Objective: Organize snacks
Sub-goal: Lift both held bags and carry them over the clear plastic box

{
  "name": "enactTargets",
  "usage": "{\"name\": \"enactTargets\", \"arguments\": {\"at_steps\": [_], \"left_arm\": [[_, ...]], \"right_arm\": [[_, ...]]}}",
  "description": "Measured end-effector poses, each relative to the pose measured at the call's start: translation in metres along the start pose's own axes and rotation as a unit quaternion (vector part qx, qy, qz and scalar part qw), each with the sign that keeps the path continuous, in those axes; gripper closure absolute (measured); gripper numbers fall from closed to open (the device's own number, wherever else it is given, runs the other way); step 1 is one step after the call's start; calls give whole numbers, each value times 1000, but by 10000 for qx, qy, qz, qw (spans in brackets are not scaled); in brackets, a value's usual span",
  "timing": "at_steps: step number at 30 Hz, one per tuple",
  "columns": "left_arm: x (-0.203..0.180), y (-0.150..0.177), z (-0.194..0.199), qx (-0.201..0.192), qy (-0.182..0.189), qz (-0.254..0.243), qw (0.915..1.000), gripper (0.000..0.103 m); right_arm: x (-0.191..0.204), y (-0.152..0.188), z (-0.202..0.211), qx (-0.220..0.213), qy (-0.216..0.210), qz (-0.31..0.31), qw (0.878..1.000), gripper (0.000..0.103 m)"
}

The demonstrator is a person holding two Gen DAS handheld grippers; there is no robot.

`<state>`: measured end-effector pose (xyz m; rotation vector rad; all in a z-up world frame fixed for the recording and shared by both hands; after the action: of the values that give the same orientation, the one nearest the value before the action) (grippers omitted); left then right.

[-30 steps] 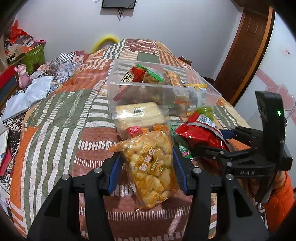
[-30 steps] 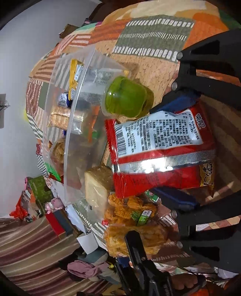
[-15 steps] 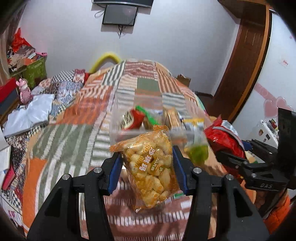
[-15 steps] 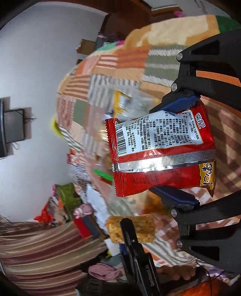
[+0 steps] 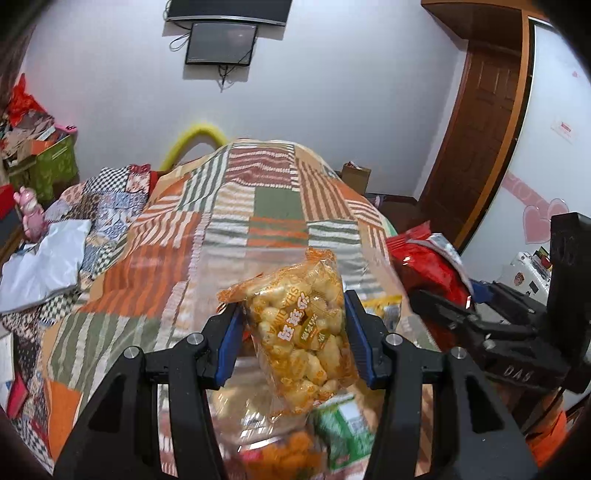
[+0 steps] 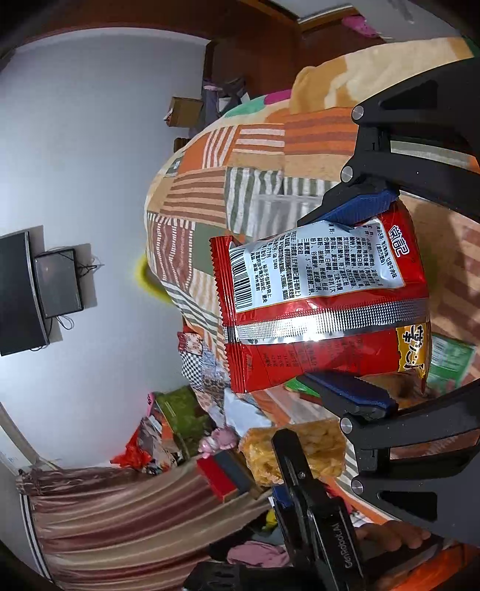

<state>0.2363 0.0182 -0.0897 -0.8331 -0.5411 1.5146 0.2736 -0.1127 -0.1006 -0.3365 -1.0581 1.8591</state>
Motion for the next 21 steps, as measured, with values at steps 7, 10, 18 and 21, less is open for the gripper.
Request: {"name": "enactTargets", "arguments": {"at_steps": [7, 10, 18, 21], "left_arm": [[-9, -20, -37, 61, 43, -98, 9999, 52], [-9, -23, -55, 138, 34, -100, 9998, 52], [-1, -25, -96, 409, -50, -43, 9991, 52], [0, -26, -108, 487, -94, -46, 9988, 52]], "right_arm": [[-17, -8, -26, 95, 146, -146, 9997, 34], [-22, -8, -38, 193, 195, -200, 9994, 34], [-29, 0, -63, 452, 326, -186, 9983, 34], [-29, 1, -67, 506, 381, -167, 9979, 34]]}}
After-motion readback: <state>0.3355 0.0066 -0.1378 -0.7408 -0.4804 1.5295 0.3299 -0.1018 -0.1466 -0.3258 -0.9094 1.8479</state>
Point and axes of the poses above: each gripper's, at about its wrist camera, not at the fingertips, and z roughly against the way its jaws point, x to its left, y to its underside, the point moved 7 cm from there along -z, roughly the way its jaws point, and after that the axes turned 2 degrees about x, right-handed, at the moved point
